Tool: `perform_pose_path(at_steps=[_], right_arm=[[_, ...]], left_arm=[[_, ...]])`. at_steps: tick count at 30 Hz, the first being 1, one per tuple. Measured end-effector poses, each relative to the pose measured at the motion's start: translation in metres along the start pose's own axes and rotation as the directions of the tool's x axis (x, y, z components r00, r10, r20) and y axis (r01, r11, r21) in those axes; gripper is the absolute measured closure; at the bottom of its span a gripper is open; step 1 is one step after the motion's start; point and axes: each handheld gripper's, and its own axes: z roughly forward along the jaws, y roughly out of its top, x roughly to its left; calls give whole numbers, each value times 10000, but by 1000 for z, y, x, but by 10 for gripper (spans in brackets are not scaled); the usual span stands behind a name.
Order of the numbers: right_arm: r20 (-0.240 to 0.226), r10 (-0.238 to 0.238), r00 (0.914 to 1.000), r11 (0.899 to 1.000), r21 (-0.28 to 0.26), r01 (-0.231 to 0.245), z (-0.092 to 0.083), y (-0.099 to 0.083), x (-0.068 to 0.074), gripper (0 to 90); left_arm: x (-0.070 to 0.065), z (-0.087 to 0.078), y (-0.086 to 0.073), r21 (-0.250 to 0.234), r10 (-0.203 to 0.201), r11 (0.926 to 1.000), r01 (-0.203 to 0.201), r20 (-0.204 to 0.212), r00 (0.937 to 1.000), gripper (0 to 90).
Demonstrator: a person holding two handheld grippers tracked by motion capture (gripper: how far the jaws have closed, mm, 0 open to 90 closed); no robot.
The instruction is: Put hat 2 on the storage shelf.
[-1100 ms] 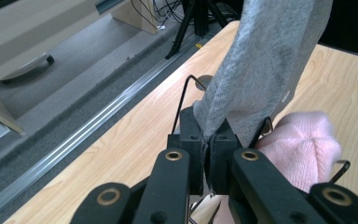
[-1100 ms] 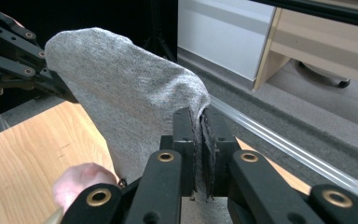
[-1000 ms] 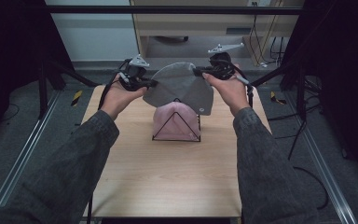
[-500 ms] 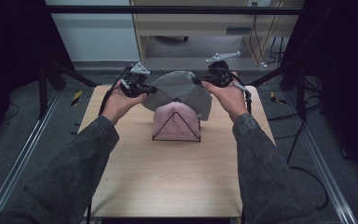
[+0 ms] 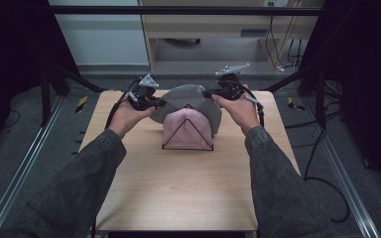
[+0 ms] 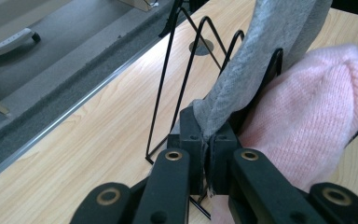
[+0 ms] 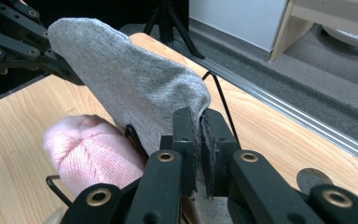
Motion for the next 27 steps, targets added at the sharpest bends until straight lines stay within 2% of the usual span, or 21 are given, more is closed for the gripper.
perform_pose_path(at_steps=[8, 19, 27], right_arm=[[19, 82, 10000, 9999, 152, -82, 5, -7, 1, 852], [9, 217, 9998, 9989, 416, -217, 12, -18, 2, 853], [-86, 313, 9995, 9974, 658, -306, 19, -28, 4, 853]], left_arm=[[1, 5, -5, 57, -71, 10000, 71, 91, 9999, 873], [-1, 16, -20, 214, -271, 9994, 266, 225, 9994, 872], [0, 24, -31, 487, -389, 9981, 372, 343, 9987, 871]])
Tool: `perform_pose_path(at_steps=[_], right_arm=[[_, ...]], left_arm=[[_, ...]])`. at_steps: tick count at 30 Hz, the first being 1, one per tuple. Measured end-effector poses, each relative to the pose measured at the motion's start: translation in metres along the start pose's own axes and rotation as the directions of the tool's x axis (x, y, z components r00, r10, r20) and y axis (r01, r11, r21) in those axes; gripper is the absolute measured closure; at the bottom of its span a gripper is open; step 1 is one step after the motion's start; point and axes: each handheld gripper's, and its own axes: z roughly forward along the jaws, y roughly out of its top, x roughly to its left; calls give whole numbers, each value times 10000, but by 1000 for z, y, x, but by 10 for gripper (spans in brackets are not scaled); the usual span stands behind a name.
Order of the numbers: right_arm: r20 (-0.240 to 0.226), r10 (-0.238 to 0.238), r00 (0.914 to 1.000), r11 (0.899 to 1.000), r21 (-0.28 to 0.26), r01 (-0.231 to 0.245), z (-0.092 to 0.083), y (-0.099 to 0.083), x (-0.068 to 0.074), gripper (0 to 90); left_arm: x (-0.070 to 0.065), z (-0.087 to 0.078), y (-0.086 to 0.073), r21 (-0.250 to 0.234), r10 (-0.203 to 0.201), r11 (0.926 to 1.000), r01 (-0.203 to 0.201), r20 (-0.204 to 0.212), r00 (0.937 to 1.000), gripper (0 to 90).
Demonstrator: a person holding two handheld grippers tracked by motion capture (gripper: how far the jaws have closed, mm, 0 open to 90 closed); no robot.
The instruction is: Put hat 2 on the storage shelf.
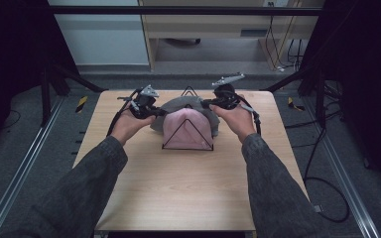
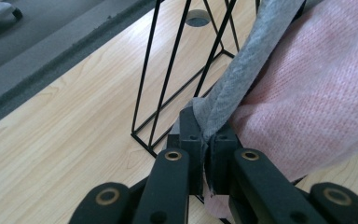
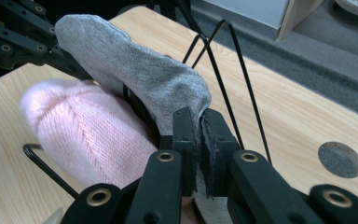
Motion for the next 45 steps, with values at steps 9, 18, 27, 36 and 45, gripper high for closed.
perform_pose_path(at_steps=[9, 18, 27, 36, 45], right_arm=[[-54, 229, 9997, 9997, 49, -229, 3, -9, 0, 852], [-55, 252, 9997, 9997, 66, -252, 4, -10, 0, 851], [99, 332, 9994, 9994, -14, -332, 5, -12, 0, 795], [282, 673, 9973, 9974, -281, -665, -1, -13, 2, 637], [550, 652, 9964, 9957, -697, -613, -17, -7, 16, 590]], left_arm=[[-1, 3, -3, 9, -10, 10000, 10, 36, 10000, 864], [-2, 4, -6, 86, -57, 9999, 57, -59, 10000, 860], [0, 3, -11, 41, -157, 9999, 157, -37, 9999, 824], [-1, -4, -13, -235, -397, 9990, 390, -285, 9988, 731], [-9, -31, -9, -675, -406, 9971, 346, -893, 9952, 648]])
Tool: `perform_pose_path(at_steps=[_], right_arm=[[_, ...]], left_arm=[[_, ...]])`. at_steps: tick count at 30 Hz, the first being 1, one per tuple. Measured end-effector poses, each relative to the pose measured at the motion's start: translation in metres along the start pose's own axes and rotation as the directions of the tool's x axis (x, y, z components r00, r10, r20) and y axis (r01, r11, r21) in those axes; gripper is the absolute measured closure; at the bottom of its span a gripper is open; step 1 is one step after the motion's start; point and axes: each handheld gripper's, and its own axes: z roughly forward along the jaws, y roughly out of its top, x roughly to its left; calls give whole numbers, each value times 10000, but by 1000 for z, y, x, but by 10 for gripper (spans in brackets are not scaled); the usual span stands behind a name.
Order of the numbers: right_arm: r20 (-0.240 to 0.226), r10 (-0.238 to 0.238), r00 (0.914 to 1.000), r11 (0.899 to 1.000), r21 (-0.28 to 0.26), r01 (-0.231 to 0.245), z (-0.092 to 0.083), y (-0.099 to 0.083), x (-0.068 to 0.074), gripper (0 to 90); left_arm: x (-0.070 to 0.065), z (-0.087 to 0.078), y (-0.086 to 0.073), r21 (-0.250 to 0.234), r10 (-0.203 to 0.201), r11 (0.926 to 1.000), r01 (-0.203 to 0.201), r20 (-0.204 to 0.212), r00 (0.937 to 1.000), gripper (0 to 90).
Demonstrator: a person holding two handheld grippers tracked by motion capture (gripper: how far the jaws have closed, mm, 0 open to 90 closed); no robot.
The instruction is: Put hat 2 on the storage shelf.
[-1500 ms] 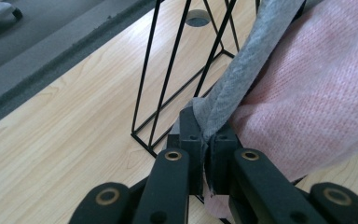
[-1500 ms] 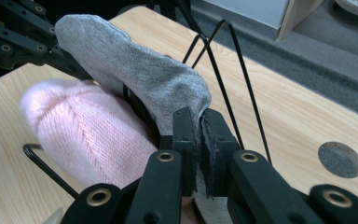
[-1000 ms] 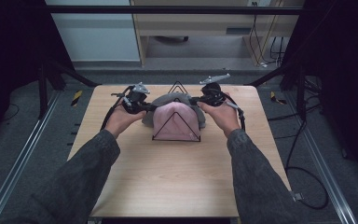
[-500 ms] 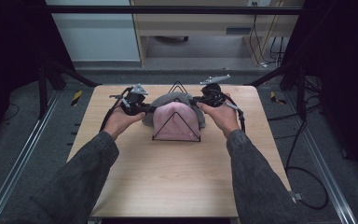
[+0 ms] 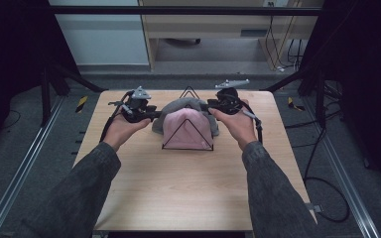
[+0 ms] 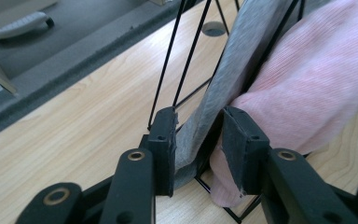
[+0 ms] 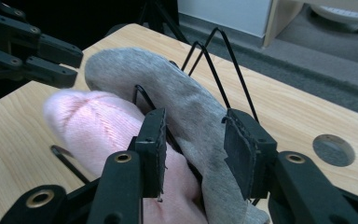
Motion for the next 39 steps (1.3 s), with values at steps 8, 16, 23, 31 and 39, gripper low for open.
perform_pose_path(at_steps=[8, 16, 23, 31, 39], right_arm=[[238, 97, 9997, 9997, -229, -92, -17, 5, 7, 545], [264, 340, 9991, 9981, -530, -325, -34, -1, 20, 468], [458, 370, 9983, 9975, -626, -341, -41, 0, 36, 320], [433, 259, 9987, 9982, -549, -235, -40, 6, 50, 178], [567, -50, 9984, 9980, -627, 86, -49, 4, 56, 109]], left_arm=[[-10, -20, 3, -130, 132, 9998, -136, -282, 9995, 574], [-29, -39, -3, -119, -34, 9999, 28, -548, 9985, 404], [-46, -57, -10, -127, -470, 9988, 463, -590, 9972, 202], [-53, -71, -9, -495, -647, 9968, 635, -231, 9976, 133], [-69, -79, -10, -486, -50, 9988, 53, 68, 10000, 87]])
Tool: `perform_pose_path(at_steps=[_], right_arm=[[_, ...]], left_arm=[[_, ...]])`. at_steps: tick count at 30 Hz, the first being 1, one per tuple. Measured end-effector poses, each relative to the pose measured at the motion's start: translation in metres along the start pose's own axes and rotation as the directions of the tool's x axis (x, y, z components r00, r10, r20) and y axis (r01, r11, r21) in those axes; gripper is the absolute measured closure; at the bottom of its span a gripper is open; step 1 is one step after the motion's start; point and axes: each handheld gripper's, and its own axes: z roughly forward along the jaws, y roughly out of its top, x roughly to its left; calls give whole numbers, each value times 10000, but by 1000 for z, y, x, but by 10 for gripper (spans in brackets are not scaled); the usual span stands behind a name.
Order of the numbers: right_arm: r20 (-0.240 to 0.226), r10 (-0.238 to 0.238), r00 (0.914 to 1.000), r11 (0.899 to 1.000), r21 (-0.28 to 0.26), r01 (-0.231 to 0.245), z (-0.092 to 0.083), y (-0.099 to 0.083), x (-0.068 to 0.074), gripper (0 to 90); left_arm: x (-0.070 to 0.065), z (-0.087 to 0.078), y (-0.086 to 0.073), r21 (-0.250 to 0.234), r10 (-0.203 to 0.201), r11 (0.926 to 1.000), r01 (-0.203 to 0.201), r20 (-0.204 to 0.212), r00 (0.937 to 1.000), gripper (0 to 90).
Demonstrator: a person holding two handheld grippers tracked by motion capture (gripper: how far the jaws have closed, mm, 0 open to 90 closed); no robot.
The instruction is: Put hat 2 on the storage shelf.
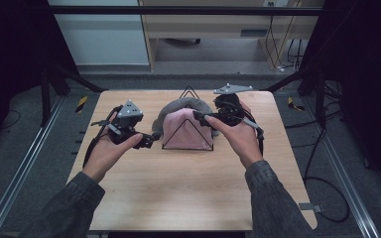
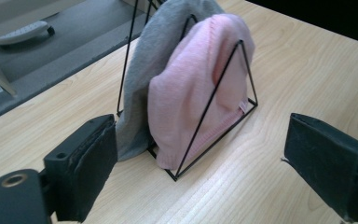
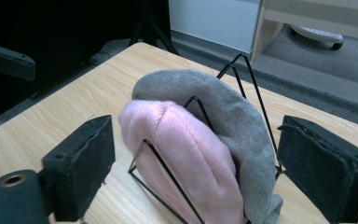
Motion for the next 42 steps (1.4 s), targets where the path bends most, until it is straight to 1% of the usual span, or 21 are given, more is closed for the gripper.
perform_pose_path(at_steps=[3, 5, 6, 7, 8, 10, 12, 14, 16, 17, 18, 19, 20, 22, 26, 28, 29, 31, 34, 37, 42], right_arm=[[-41, -396, 9992, 9992, -57, 396, -6, -1, 1, 81], [-89, -624, 9980, 9980, -48, 624, -10, -3, 1, 60], [-83, -643, 9979, 9979, -17, 642, -13, -3, 0, 63], [-9, -717, 9974, 9974, -52, 717, -15, -4, -1, 66], [-9, -717, 9974, 9974, -52, 717, -15, -4, -1, 66], [-48, -767, 9970, 9969, -200, 766, -25, -6, -4, 66], [-42, -752, 9972, 9970, -206, 751, -29, -8, -4, 70], [90, -654, 9978, 9975, -261, 656, -38, -17, -6, 81], [206, -667, 9976, 9974, -273, 673, -41, -21, -7, 84], [321, -566, 9979, 9979, -293, 576, -47, -30, -9, 85], [360, -516, 9980, 9982, -301, 527, -49, -35, -10, 87], [360, -516, 9980, 9982, -301, 527, -49, -35, -10, 87], [429, -368, 9984, 9986, -368, 384, -54, -46, -13, 94], [544, -246, 9982, 9992, -304, 263, -57, -56, -16, 103], [771, -197, 9968, 9997, -156, 210, -62, -71, -21, 120], [851, -324, 9958, 9995, -29, 328, -64, -78, -24, 122], [878, -395, 9954, 9992, 31, 394, -64, -82, -25, 123], [941, -353, 9949, 9994, 38, 351, -66, -88, -27, 124], [1037, -222, 9944, 9997, -75, 231, -68, -97, -28, 127], [1168, -297, 9927, 9996, 26, 296, -68, -108, -30, 127], [1218, -61, 9925, 9999, 95, 50, -68, -128, -32, 128]], left_arm=[[-5, -3, -2, -176, -43, 9998, 48, 321, 9995, 76], [-8, -6, -3, -235, 112, 9997, -103, 383, 9992, 71], [-8, -6, -3, -235, 112, 9997, -103, 383, 9992, 68], [-12, -9, -4, -256, 349, 9991, -338, 435, 9984, 65], [-12, -9, -4, -256, 349, 9991, -338, 435, 9984, 62], [-16, -12, -7, -279, 487, 9985, -476, 421, 9979, 62], [-17, -13, -9, -274, 512, 9984, -501, 401, 9979, 62], [-20, -12, -16, -97, 689, 9976, -686, 343, 9970, 62], [-21, -12, -19, -42, 687, 9976, -686, 325, 9971, 62], [-21, -11, -27, 86, 677, 9977, -679, 248, 9974, 62], [-21, -11, -30, 177, 696, 9974, -699, 207, 9974, 62], [-21, -11, -30, 177, 696, 9974, -699, 207, 9974, 62], [-20, -13, -38, 340, 779, 9963, -786, 207, 9967, 62], [-18, -15, -43, 499, 848, 9951, -851, 84, 9964, 61], [-14, -18, -53, 567, 760, 9955, -761, 48, 9971, 60], [-13, -18, -56, 588, 696, 9958, -696, 26, 9976, 56], [-12, -17, -62, 630, 593, 9963, -591, -12, 9982, 57], [-11, -15, -68, 723, 451, 9964, -451, 23, 9990, 57], [-11, -11, -77, 976, 424, 9943, -438, 160, 9990, 54], [-11, -8, -87, 1163, 333, 9926, -350, 164, 9993, 54], [-9, -5, -102, 1417, 206, 9896, -228, 169, 9996, 54]])
